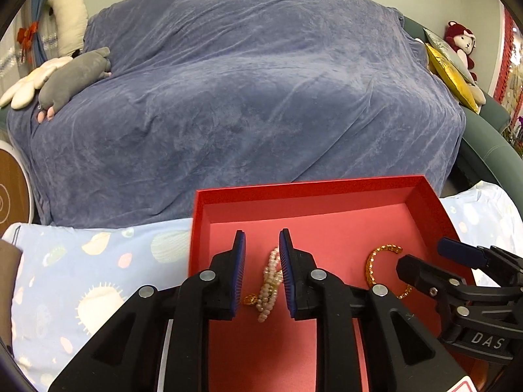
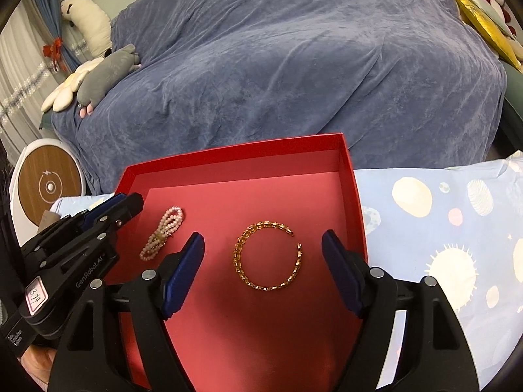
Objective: Organize jewelry
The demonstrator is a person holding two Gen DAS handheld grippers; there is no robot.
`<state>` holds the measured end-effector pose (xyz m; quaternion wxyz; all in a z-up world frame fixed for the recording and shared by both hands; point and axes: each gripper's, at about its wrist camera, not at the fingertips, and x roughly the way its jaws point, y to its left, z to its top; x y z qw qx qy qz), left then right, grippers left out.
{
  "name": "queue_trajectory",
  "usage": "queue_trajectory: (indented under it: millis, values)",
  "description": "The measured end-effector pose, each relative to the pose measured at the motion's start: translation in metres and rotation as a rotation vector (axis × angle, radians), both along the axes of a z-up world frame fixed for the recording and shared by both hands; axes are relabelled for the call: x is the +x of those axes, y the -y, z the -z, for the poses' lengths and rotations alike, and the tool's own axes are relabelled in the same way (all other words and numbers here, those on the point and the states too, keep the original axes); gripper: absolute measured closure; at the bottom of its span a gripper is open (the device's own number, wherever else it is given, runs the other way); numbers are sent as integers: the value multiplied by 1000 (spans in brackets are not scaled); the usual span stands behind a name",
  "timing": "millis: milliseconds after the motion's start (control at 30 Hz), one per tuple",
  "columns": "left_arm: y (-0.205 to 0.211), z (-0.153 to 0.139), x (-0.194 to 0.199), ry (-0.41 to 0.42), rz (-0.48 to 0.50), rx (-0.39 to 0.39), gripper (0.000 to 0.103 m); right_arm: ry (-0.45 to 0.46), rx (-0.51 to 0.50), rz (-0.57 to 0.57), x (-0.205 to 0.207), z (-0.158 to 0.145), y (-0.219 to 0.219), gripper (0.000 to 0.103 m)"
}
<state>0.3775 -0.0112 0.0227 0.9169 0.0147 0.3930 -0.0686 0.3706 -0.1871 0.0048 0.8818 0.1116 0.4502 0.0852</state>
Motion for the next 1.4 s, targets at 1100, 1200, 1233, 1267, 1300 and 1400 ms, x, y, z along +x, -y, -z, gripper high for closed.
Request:
queue_trajectory:
  millis: [1100, 1200, 1233, 1267, 1300, 1400]
  values:
    - [-21, 15, -260, -152, -67, -36, 34, 42, -79, -109, -298, -17, 30, 24]
    - [-19, 24, -256, -160, -63, -33, 34, 18, -106, -114, -296, -7, 30, 24]
    - [-18, 25, -254, -160, -64, -28, 34, 15, -109, -115, -297, -4, 31, 24]
    - [-17, 27, -253, -159, -68, -21, 34, 12, -109, -118, -296, -3, 32, 24]
    - [-17, 29, -250, -165, -72, -23, 34, 9, -109, -120, -296, -2, 32, 24]
    - [-17, 36, -244, -189, -76, -46, 34, 14, -127, -133, -296, 0, 29, 24]
